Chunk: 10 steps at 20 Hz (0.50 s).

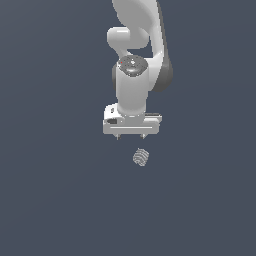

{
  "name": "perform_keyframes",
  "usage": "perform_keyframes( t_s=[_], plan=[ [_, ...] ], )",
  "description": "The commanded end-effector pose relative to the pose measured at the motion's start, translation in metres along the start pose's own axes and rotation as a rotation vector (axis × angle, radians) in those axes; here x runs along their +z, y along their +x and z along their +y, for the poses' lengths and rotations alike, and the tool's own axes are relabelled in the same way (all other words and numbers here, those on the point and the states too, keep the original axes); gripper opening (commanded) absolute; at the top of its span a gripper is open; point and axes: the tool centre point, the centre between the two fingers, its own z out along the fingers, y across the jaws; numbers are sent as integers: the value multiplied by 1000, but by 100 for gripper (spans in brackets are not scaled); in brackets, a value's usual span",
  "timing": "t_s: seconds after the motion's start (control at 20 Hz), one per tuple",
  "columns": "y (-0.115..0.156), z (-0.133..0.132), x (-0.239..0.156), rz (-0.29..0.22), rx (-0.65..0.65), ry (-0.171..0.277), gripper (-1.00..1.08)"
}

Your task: Pick up the object and move it to a goal position.

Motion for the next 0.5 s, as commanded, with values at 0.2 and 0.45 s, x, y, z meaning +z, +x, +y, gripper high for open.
perform_keyframes(
  t_s=[0.2,0.45],
  plan=[
    [2,2,0,5,-3,2,100],
    [7,6,-2,15,-13,7,100]
  ],
)
